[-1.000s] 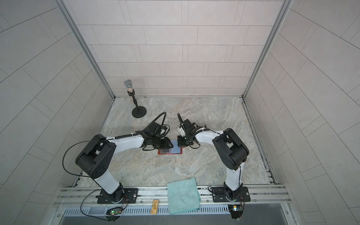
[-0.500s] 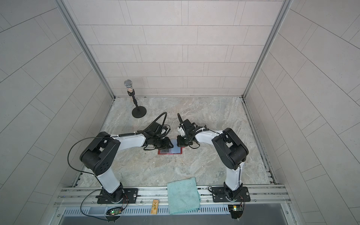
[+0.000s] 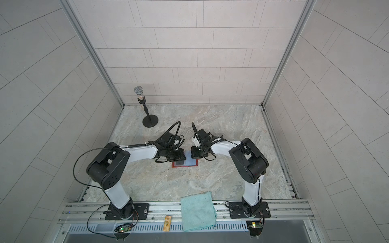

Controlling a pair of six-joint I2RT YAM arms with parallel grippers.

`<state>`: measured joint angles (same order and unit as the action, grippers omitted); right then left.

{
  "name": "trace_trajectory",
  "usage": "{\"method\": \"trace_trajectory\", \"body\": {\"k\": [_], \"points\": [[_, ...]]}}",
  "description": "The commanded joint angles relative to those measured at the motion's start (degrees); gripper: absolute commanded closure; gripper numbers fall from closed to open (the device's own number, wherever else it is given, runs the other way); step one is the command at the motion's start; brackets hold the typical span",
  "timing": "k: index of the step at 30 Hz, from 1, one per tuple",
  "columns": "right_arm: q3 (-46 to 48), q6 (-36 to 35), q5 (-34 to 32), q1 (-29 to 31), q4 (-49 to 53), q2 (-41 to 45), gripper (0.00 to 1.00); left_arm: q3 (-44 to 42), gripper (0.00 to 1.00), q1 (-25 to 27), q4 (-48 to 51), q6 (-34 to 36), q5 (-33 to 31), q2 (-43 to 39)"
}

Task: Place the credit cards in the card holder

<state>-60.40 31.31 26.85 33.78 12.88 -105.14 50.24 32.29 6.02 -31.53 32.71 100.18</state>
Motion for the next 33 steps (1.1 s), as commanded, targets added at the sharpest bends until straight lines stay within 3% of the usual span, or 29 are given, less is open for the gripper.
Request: {"method": "trace_trajectory", "body": {"k": [1, 7, 11, 24, 33], "points": [[0.82, -0.98, -4.13, 0.15, 4.13, 1.73, 0.89, -0.22, 0.94, 0.31, 0.37, 0.38, -1.98, -1.42], [0.65, -1.68, -5.39, 0.15, 5.56, 2.72, 0.88, -1.19, 0.93, 0.31, -0.69, -0.69, -2.70, -1.74], [0.64, -2.19, -5.04, 0.15, 6.19, 3.16, 0.92, -1.54, 0.93, 0.28, -1.32, -1.14, -2.62, -2.06], [1.17, -1.77, 4.51, 0.23, 2.43, 3.78, 1.00, -2.03, 0.93, 0.25, -2.22, -1.63, -2.38, -2.09], [1.00, -1.69, 4.98, 0.49, 2.54, 1.18, 1.00, -1.87, 0.93, 0.29, -2.15, -1.66, -2.36, -1.88]]}}
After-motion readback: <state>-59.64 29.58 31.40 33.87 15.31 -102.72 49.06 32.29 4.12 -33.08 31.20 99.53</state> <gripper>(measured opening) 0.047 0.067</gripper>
